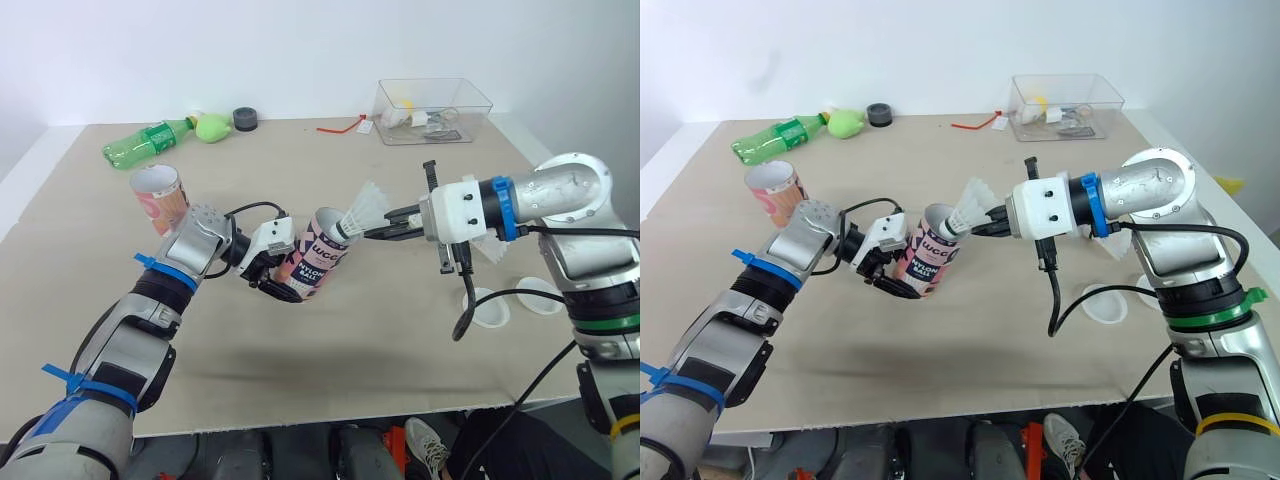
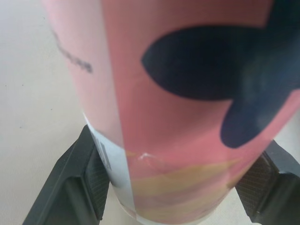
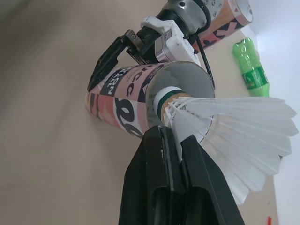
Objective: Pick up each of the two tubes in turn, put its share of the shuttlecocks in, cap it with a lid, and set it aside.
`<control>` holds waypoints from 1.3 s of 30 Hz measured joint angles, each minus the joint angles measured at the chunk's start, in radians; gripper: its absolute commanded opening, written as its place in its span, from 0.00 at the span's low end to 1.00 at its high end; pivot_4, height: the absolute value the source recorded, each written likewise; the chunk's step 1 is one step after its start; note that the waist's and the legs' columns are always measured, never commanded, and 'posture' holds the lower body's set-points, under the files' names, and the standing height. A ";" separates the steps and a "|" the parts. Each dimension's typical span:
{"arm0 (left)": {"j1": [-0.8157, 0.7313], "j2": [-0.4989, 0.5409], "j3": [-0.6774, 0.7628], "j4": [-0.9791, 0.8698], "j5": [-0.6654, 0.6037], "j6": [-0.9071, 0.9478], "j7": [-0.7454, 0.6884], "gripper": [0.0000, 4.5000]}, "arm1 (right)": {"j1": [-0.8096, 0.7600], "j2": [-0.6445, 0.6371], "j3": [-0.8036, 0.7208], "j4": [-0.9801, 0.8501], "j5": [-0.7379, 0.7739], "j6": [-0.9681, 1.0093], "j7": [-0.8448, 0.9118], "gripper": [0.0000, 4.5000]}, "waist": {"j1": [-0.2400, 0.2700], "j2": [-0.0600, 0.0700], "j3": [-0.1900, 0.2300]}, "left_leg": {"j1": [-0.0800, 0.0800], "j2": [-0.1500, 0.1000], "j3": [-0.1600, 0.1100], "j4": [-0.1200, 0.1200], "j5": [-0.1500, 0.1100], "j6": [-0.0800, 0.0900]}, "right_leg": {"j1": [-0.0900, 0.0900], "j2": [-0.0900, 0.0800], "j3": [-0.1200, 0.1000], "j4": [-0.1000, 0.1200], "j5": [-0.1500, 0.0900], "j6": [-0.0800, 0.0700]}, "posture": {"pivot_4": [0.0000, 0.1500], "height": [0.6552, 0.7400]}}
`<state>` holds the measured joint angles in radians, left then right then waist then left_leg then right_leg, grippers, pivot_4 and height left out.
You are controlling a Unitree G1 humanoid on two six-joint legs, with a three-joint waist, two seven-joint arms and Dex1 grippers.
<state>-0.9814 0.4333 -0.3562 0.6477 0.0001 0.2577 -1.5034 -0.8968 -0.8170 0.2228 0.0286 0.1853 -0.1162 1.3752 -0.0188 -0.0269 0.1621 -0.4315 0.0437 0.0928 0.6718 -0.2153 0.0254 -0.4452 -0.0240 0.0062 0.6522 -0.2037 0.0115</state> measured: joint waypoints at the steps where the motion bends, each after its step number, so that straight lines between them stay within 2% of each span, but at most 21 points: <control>1: 0.000 0.000 0.000 0.000 0.000 0.000 0.001 0.66 | -0.011 0.009 0.005 0.014 -0.007 -0.012 0.005 0.04 | 0.000 0.000 0.000 | 0.000 0.000 0.000 0.000 0.000 0.000 | 0.000 0.000 0.000 0.000 0.000 0.000 | 1.00 1.00; 5: 0.000 -0.001 0.000 0.000 0.001 -0.001 0.006 0.66 | -0.088 0.055 0.028 0.087 -0.053 -0.073 0.025 0.04 | -0.001 0.000 0.000 | 0.001 0.001 0.000 0.000 0.000 0.000 | 0.000 0.002 0.000 0.001 0.000 0.000 | 1.00 1.00; 6: 0.000 -0.004 0.000 0.000 0.001 -0.001 0.008 0.66 | -0.107 0.064 0.040 0.104 -0.066 -0.090 0.029 0.09 | -0.001 0.000 0.000 | 0.001 0.001 0.000 0.000 0.000 0.000 | 0.000 0.002 0.000 0.001 0.000 0.000 | 1.00 1.00; 8: 0.000 -0.014 -0.001 0.000 0.002 -0.001 0.012 0.66 | -0.125 0.080 0.059 0.135 -0.090 -0.111 0.045 0.22 | -0.001 0.000 0.000 | 0.001 0.001 0.000 0.000 0.000 0.000 | 0.000 0.002 -0.001 0.001 0.000 -0.001 | 1.00 1.00; 13: 0.000 -0.019 -0.002 -0.001 0.004 -0.010 0.012 0.66 | -0.146 0.094 0.064 0.168 -0.085 -0.077 0.065 0.73 | -0.001 0.000 0.000 | 0.001 0.001 0.000 0.000 0.000 0.000 | 0.000 0.001 0.000 0.001 0.002 -0.004 | 1.00 1.00; 16: 0.000 -0.021 -0.002 -0.002 0.004 -0.012 0.012 0.66 | -0.146 0.089 0.038 0.165 -0.042 -0.008 0.077 0.99 | -0.001 0.000 0.000 | 0.001 0.001 0.000 0.000 0.000 0.000 | 0.000 0.001 0.000 0.001 0.002 -0.004 | 1.00 1.00; 25: 0.002 -0.014 -0.001 -0.002 0.001 -0.011 0.012 0.66 | -0.113 -0.086 -0.129 0.160 0.100 0.313 0.084 0.99 | 0.001 0.000 0.000 | 0.001 0.001 0.000 0.000 0.000 0.000 | 0.000 0.000 -0.001 0.001 0.002 -0.005 | 1.00 1.00; 28: 0.003 -0.012 -0.001 -0.002 0.002 -0.013 0.012 0.66 | -0.030 -0.173 -0.169 0.174 0.093 0.339 0.084 0.99 | 0.001 0.000 0.000 | 0.001 0.001 -0.001 0.000 0.000 0.000 | 0.001 0.001 -0.001 0.000 0.001 -0.005 | 1.00 1.00; 31: 0.003 -0.012 -0.001 0.000 0.003 -0.018 0.012 0.66 | 0.077 -0.203 -0.154 0.181 0.045 0.309 0.086 0.99 | 0.000 0.000 0.000 | 0.002 0.001 0.000 0.000 0.000 0.000 | 0.001 0.001 0.000 0.001 -0.001 -0.001 | 1.00 1.00; 35: 0.003 -0.023 -0.002 0.001 0.003 -0.022 0.013 0.66 | 0.114 -0.174 -0.146 0.179 0.038 0.291 0.070 0.99 | -0.004 0.001 0.000 | 0.003 0.001 0.001 0.000 0.000 -0.001 | 0.001 0.003 0.001 0.001 0.000 0.000 | 1.00 1.00; 38: 0.003 -0.029 -0.002 0.004 0.006 -0.027 0.014 0.66 | 0.076 -0.076 -0.155 0.151 0.076 0.302 0.024 0.99 | -0.007 0.001 0.000 | 0.004 0.002 0.000 0.000 0.001 -0.001 | 0.001 0.006 0.002 0.002 0.001 -0.002 | 1.00 1.00; 39: 0.003 -0.030 -0.002 0.004 0.009 -0.032 0.014 0.66 | 0.054 -0.049 -0.155 0.148 0.090 0.305 0.013 0.94 | -0.007 0.001 0.000 | 0.004 0.002 0.000 0.000 0.001 -0.001 | 0.001 0.006 0.002 0.003 0.001 -0.002 | 1.00 1.00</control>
<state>-0.9784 0.4029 -0.3586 0.6516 0.0088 0.2260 -1.4895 -0.8425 -0.8658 0.0681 0.1762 0.2757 0.1883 1.3877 -0.0254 -0.0258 0.1625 -0.4279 0.0461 0.0926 0.6721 -0.2146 0.0240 -0.4446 -0.0178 0.0084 0.6551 -0.2030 0.0094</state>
